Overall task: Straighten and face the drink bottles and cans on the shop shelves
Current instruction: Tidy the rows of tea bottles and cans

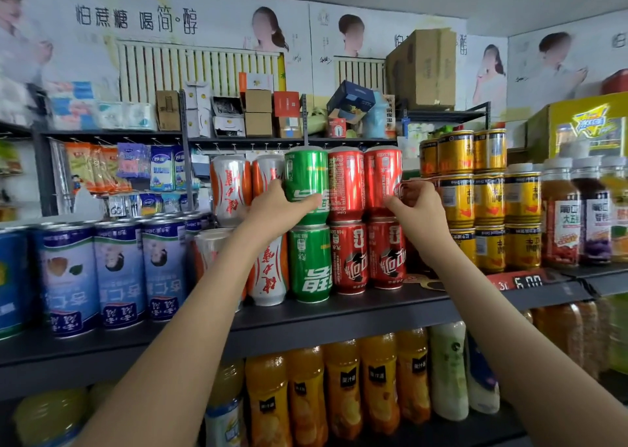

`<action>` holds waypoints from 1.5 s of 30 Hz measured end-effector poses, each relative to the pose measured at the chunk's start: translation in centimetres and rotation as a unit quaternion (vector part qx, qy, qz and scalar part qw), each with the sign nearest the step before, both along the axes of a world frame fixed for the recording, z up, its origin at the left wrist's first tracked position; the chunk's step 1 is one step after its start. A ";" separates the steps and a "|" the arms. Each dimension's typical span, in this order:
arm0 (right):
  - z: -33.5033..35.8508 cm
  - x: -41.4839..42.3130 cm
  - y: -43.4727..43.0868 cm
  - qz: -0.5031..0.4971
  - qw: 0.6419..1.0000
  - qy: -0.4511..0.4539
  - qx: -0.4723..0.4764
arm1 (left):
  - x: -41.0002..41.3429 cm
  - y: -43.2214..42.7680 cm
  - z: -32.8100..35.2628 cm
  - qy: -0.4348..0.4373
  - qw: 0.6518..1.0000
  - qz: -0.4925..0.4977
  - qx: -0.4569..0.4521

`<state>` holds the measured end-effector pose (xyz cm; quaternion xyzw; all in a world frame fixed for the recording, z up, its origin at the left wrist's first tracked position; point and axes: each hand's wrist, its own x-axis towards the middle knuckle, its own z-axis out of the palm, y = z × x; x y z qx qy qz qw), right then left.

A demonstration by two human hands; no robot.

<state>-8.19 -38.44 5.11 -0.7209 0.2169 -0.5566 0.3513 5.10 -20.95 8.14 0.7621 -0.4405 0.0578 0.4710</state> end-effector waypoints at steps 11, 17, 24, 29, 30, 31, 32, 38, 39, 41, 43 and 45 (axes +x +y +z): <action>1.6 -0.5 -4.1 0.220 0.970 0.075 0.066 | -5.4 -4.6 2.6 -0.410 0.876 0.251 -0.045; 1.4 -0.1 -6.0 0.288 0.952 0.095 0.044 | -5.8 -7.8 4.1 -0.404 0.853 0.324 0.071; 1.0 0.9 -6.7 0.283 0.956 0.062 0.052 | -6.1 -9.0 4.8 -0.373 0.865 0.328 0.072; 0.9 1.6 -6.2 0.235 0.969 0.069 0.035 | -6.1 -9.0 5.5 -0.350 0.882 0.308 0.073; 0.8 1.7 -6.2 0.224 0.972 0.067 0.038 | -6.2 -9.0 5.6 -0.348 0.883 0.305 0.078; 0.7 1.8 -6.2 0.217 0.973 0.064 0.043 | -6.2 -9.0 5.6 -0.348 0.883 0.302 0.083; 0.7 1.9 -6.2 0.216 0.973 0.061 0.049 | -6.1 -8.9 5.8 -0.350 0.883 0.300 0.086; 0.8 1.7 -5.7 0.243 0.967 0.037 0.066 | -5.6 -8.5 6.5 -0.344 0.895 0.275 0.069; 0.8 1.7 -5.8 0.237 0.969 0.034 0.064 | -5.5 -8.5 6.5 -0.348 0.893 0.276 0.070; 0.8 1.8 -5.7 0.225 0.971 0.032 0.069 | -5.5 -8.6 6.5 -0.361 0.885 0.284 0.080; 0.7 2.0 -5.5 0.207 0.975 0.037 0.070 | -5.7 -8.7 6.4 -0.367 0.881 0.286 0.083; 0.6 2.1 -5.3 0.189 0.979 0.048 0.066 | -5.7 -8.7 6.4 -0.368 0.882 0.280 0.085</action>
